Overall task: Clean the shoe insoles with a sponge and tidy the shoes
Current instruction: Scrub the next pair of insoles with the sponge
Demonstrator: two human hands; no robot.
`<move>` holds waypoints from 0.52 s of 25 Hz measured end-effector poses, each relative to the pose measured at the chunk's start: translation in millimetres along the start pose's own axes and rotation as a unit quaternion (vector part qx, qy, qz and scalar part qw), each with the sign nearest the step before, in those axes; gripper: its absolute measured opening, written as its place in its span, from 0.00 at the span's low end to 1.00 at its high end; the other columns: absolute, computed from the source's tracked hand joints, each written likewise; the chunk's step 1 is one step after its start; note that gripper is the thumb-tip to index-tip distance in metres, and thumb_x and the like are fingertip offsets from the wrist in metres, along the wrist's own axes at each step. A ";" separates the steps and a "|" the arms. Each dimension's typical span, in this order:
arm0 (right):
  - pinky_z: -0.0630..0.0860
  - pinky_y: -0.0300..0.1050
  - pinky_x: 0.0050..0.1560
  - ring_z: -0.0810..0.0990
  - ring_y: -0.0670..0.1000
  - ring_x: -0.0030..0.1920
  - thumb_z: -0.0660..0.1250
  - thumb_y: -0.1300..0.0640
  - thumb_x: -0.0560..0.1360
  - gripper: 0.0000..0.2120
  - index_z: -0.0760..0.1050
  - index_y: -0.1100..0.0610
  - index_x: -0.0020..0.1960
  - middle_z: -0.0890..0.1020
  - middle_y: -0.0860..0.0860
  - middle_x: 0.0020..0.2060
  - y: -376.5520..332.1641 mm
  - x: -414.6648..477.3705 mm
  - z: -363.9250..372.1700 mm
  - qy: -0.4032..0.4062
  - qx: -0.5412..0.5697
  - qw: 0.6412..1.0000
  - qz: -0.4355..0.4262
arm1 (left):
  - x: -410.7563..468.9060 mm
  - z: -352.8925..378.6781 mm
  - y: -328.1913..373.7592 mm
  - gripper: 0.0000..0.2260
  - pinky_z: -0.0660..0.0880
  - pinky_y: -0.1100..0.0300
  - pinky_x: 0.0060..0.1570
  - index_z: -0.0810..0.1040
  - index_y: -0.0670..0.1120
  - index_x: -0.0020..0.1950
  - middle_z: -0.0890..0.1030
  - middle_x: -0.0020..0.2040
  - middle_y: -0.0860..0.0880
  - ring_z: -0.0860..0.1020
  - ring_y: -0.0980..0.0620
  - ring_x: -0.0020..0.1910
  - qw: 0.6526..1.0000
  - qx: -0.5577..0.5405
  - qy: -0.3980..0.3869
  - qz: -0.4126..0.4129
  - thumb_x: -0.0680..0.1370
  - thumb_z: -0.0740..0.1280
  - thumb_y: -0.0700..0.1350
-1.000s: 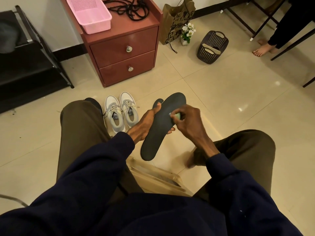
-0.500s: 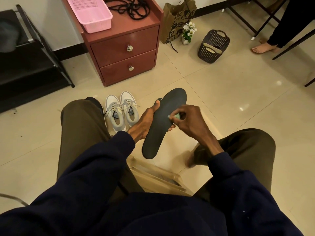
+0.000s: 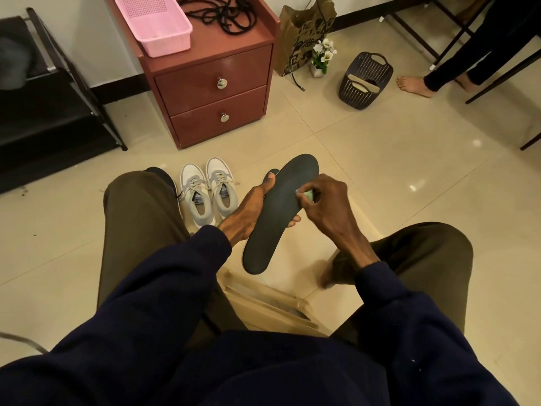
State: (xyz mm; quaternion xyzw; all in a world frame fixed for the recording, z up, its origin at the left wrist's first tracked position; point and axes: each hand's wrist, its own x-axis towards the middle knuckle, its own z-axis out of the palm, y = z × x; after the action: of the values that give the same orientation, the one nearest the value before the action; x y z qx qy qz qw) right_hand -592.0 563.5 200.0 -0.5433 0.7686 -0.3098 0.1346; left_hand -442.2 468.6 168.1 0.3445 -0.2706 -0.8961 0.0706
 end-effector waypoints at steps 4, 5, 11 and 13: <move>0.74 0.34 0.37 0.79 0.42 0.37 0.76 0.58 0.75 0.02 0.85 0.56 0.44 0.83 0.47 0.39 -2.6 2.8 2.2 -0.025 0.022 0.999 0.008 | 0.2 -0.2 -1.3 0.32 0.82 0.47 0.48 0.77 0.39 0.67 0.83 0.56 0.35 0.83 0.38 0.46 1.000 0.013 0.009 0.000 0.83 0.54 0.66; 0.75 0.37 0.38 0.79 0.43 0.38 0.75 0.57 0.75 0.02 0.85 0.55 0.43 0.82 0.47 0.39 4.6 6.0 -0.6 0.018 0.014 0.999 0.025 | 0.6 0.7 -2.8 0.33 0.82 0.47 0.48 0.77 0.38 0.68 0.82 0.57 0.33 0.83 0.37 0.46 1.000 0.020 0.000 -0.004 0.83 0.54 0.66; 0.77 0.38 0.40 0.79 0.44 0.41 0.72 0.59 0.77 0.01 0.83 0.55 0.47 0.81 0.49 0.43 3.7 -1.8 3.3 0.134 0.017 0.988 0.070 | 1.0 3.3 -5.3 0.32 0.83 0.45 0.51 0.77 0.38 0.69 0.82 0.58 0.34 0.83 0.37 0.47 0.999 0.036 -0.004 -0.034 0.83 0.56 0.65; 0.73 0.30 0.36 0.79 0.41 0.40 0.72 0.62 0.77 0.02 0.84 0.59 0.48 0.81 0.51 0.44 -15.7 -11.2 16.0 0.052 0.039 0.998 0.004 | 2.9 0.2 -5.4 0.30 0.81 0.42 0.55 0.80 0.39 0.65 0.83 0.56 0.35 0.84 0.38 0.48 0.999 0.040 0.021 -0.022 0.83 0.58 0.65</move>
State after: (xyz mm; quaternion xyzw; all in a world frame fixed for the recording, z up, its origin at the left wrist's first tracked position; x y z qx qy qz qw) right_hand -567.3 565.1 195.9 -0.5173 0.7642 -0.3669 0.1172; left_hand -444.2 472.3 163.7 0.3714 -0.2966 -0.8788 0.0425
